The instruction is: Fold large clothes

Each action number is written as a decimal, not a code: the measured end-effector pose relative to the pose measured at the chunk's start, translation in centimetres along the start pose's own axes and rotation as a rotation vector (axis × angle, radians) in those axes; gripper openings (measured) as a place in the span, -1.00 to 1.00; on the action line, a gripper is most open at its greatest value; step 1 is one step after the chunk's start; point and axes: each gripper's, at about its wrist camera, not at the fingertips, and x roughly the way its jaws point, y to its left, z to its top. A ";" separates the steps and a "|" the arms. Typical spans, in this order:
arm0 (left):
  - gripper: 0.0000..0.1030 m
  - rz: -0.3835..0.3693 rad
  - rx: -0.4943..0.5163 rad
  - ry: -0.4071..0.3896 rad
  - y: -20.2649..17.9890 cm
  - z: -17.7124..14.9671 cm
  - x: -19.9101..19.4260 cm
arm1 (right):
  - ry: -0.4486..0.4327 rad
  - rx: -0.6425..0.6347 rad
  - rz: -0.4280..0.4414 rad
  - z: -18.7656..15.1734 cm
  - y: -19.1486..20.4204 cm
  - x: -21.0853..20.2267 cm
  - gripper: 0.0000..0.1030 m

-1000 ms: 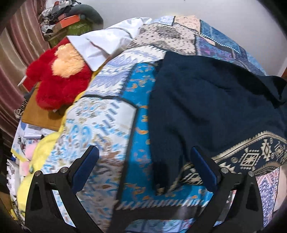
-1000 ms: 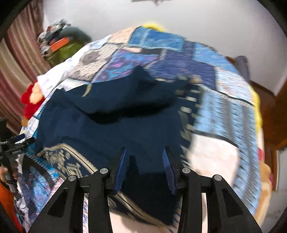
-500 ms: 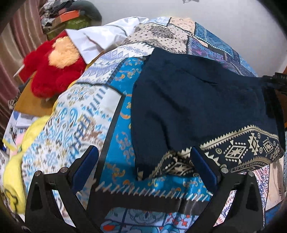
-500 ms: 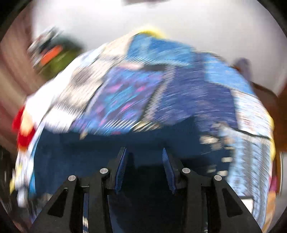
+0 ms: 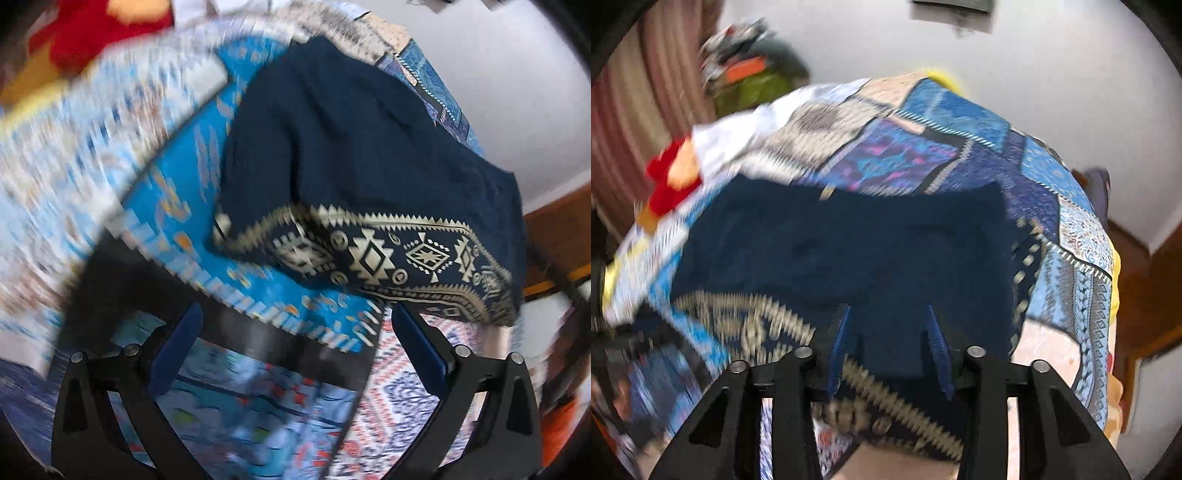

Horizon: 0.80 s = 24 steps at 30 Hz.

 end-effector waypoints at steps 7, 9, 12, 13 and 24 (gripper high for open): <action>1.00 -0.169 -0.168 0.021 1.5 1.1 3.0 | 0.031 -0.134 -0.136 -4.8 2.7 3.5 0.80; 1.00 -0.188 -0.161 0.003 1.0 1.7 3.6 | 0.037 -0.082 -0.098 -5.4 1.7 4.1 0.86; 1.00 -0.201 -0.184 -0.033 0.4 2.8 4.9 | 0.048 0.019 -0.024 -5.5 -0.3 4.3 0.95; 1.00 -0.194 -0.186 -0.051 0.0 3.1 5.2 | 0.054 0.056 0.013 -5.6 -1.1 4.5 0.95; 0.12 -0.044 -0.089 -0.170 -5.3 6.7 6.6 | 0.038 0.080 0.048 -6.2 -1.6 4.2 0.96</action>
